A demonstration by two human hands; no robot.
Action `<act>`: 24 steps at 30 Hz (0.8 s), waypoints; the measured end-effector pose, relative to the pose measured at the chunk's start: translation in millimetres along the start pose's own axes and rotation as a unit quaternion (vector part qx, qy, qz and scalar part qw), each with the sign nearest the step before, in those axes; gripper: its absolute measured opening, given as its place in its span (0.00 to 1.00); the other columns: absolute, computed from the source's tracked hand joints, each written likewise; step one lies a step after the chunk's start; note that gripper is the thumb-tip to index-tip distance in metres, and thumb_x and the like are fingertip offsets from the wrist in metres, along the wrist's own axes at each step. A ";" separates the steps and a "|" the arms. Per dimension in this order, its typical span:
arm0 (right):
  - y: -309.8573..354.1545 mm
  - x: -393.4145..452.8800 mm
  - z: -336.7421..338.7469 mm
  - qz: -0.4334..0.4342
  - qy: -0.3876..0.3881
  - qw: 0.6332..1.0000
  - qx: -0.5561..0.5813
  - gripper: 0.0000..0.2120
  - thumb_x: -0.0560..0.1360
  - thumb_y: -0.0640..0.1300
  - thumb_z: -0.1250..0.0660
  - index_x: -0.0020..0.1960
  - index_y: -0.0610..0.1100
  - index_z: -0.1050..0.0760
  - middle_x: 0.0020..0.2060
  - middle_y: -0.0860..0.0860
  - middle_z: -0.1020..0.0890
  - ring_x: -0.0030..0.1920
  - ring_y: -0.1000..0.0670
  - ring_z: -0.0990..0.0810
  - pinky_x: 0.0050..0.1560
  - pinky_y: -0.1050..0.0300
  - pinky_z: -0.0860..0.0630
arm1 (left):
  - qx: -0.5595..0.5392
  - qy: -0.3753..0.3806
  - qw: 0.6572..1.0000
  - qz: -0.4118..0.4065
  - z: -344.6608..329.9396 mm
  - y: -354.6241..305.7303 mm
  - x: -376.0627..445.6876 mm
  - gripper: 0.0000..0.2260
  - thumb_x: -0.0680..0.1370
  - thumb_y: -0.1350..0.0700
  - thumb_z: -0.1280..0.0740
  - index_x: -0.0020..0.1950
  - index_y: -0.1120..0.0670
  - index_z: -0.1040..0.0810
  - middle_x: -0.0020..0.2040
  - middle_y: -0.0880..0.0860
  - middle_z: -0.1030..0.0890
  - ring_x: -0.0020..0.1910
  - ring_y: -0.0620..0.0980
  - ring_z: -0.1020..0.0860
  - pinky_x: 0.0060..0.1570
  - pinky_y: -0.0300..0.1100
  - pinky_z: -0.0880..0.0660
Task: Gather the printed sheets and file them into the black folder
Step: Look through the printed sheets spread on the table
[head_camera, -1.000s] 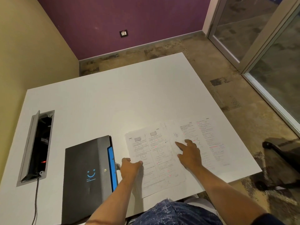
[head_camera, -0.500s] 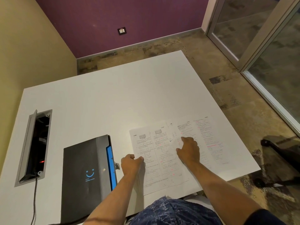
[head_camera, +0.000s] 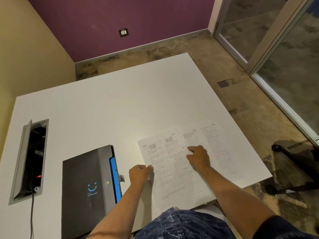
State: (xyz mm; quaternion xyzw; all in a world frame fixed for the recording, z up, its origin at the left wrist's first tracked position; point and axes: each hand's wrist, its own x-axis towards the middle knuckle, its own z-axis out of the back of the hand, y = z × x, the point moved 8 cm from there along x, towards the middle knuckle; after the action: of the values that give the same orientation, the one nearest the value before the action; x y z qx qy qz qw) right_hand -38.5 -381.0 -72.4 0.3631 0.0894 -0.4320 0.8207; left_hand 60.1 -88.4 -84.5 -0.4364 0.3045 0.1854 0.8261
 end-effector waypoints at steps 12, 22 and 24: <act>-53.3 9.6 49.6 -0.123 -0.079 0.985 -0.088 0.31 0.72 0.47 0.26 0.72 0.41 0.30 0.66 0.40 0.23 0.67 0.38 0.24 0.68 0.42 0.27 | 0.035 0.026 0.997 -0.056 -6.4 -17.8 -11.8 0.15 0.73 0.57 0.23 0.35 0.56 0.28 0.34 0.49 0.25 0.31 0.43 0.27 0.20 0.24 0.34; -50.2 15.3 37.4 -0.085 -0.029 0.991 0.102 0.21 0.83 0.45 0.37 0.75 0.40 0.28 0.72 0.40 0.24 0.71 0.38 0.25 0.72 0.43 0.28 | 0.041 0.045 0.996 -0.061 -5.6 -15.8 -13.6 0.19 0.72 0.56 0.22 0.31 0.54 0.32 0.30 0.47 0.28 0.27 0.42 0.30 0.20 0.24 0.36; -46.8 15.1 37.1 -0.085 -0.029 0.991 0.101 0.21 0.83 0.45 0.36 0.73 0.40 0.27 0.71 0.40 0.25 0.69 0.38 0.24 0.70 0.43 0.26 | 0.048 0.054 0.995 -0.064 -6.8 -16.7 -14.6 0.15 0.73 0.56 0.22 0.34 0.54 0.28 0.32 0.47 0.27 0.29 0.41 0.29 0.21 0.24 0.34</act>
State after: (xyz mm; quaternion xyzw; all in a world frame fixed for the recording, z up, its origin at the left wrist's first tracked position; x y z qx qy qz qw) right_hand -71.7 -432.7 -76.9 0.4223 0.0516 -0.5173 0.7425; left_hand 56.5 -103.8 -67.5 -0.4240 0.3290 0.0935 0.8386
